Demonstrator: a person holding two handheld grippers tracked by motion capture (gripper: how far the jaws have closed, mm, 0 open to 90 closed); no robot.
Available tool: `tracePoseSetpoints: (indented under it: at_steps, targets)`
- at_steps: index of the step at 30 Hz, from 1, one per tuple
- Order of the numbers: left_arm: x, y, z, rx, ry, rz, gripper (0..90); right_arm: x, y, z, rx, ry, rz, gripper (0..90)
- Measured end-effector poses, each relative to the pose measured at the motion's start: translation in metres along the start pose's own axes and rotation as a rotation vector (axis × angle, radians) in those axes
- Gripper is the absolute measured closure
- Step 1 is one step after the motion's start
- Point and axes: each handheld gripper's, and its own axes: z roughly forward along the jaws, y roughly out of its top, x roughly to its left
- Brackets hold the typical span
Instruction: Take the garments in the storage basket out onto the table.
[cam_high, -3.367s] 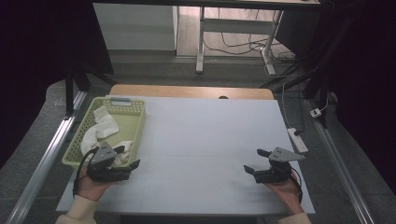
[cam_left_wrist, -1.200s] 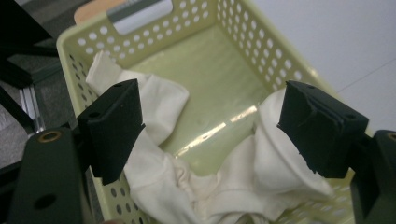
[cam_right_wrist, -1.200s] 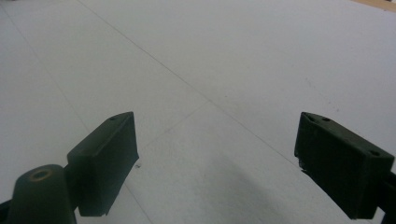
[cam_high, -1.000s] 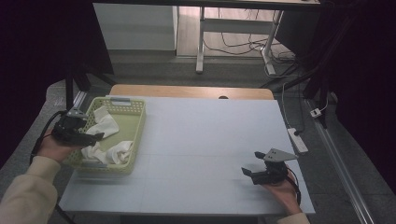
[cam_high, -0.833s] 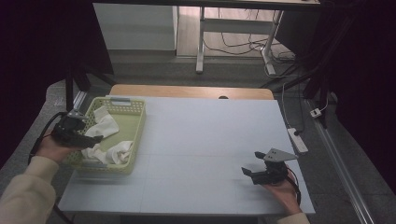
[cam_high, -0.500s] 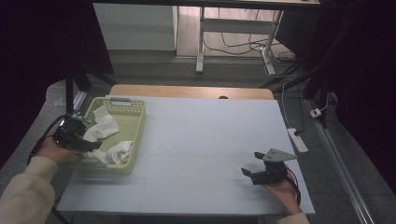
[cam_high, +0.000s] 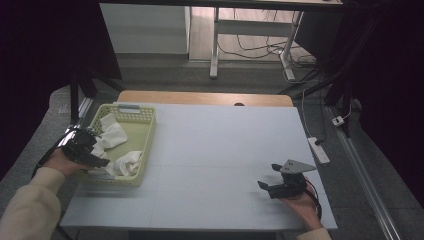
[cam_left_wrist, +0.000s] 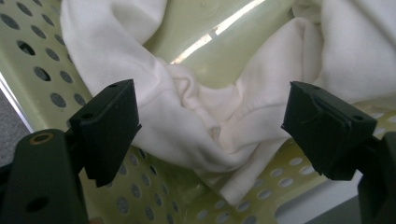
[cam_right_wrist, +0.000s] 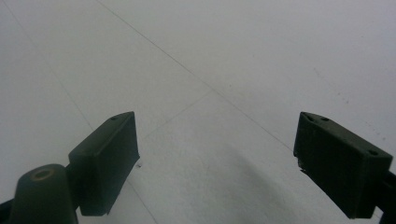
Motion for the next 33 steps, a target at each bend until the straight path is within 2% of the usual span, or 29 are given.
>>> tracePoseSetpoints:
  at_steps: [8, 14, 24, 28, 33]
  targets:
    - [0.0, 0.0, 0.012, 0.052, -0.017, -0.008, 20.8, 0.0, 0.0, 0.001, 0.017, 0.0, -0.002, 14.3]
    - [0.001, 0.003, 0.015, 0.087, -0.024, -0.016, 22.7, 0.0, -0.001, 0.001, 0.018, -0.001, -0.001, 14.4]
    - [-0.001, 0.007, 0.025, 0.148, -0.008, -0.005, 27.5, 0.0, -0.001, 0.001, 0.022, -0.004, -0.007, 14.4]
    - [-0.002, 0.009, 0.028, 0.175, 0.0, 0.005, 32.7, -0.001, -0.001, 0.001, 0.02, -0.008, -0.006, 14.4]
    - [-0.003, 0.011, 0.033, 0.186, 0.003, -0.004, 41.3, 0.0, -0.001, 0.001, 0.023, -0.007, -0.006, 14.4]
